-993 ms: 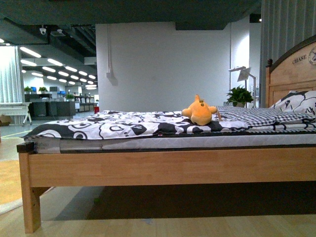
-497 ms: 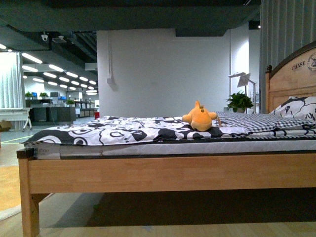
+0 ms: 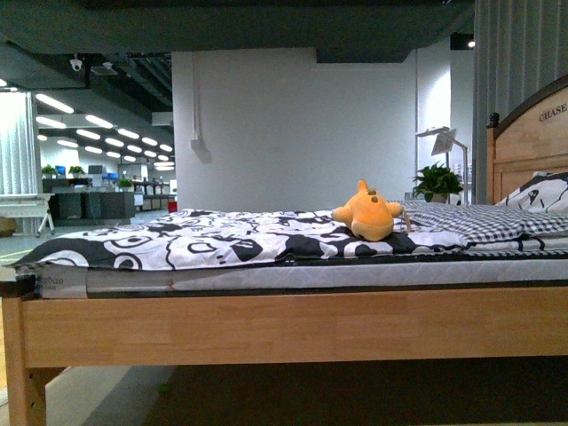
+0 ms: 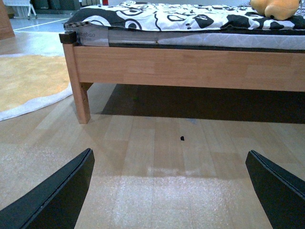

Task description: Put away toys

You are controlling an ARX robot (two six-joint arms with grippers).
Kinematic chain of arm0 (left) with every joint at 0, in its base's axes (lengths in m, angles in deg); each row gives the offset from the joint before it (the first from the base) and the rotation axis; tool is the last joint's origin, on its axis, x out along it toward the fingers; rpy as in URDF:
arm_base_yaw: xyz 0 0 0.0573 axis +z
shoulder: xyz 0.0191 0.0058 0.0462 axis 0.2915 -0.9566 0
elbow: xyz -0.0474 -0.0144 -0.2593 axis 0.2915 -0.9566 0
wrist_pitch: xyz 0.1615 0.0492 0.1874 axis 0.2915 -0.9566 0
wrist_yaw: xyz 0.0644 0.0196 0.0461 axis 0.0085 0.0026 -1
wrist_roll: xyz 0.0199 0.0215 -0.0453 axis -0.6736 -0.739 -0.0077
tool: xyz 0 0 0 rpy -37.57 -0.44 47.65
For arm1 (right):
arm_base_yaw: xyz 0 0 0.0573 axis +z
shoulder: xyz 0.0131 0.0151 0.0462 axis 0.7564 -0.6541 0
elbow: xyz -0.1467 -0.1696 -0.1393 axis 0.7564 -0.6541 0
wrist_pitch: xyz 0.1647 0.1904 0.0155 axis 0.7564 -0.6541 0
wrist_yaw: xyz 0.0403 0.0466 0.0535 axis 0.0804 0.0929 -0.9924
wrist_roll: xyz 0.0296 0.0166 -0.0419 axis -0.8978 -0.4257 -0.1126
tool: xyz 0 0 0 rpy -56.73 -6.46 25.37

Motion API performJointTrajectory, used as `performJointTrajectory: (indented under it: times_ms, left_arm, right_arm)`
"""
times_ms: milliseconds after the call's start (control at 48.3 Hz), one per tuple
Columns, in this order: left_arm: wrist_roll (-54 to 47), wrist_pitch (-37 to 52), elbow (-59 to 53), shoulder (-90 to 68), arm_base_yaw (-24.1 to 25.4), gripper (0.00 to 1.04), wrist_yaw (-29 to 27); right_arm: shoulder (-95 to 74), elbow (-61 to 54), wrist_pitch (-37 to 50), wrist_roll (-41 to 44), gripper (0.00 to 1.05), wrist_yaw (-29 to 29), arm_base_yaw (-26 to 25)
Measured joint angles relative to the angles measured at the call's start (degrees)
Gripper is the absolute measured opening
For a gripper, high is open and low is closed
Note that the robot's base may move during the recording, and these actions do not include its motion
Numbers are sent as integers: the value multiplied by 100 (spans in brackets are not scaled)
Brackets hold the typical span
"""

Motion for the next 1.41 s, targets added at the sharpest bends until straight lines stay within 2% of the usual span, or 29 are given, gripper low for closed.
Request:
performJointTrajectory:
  times_ms: [1407]
  left_arm:
    - [-2,0,0,0,0,99,2]
  right_arm:
    - [-2,0,0,2,104,0,0]
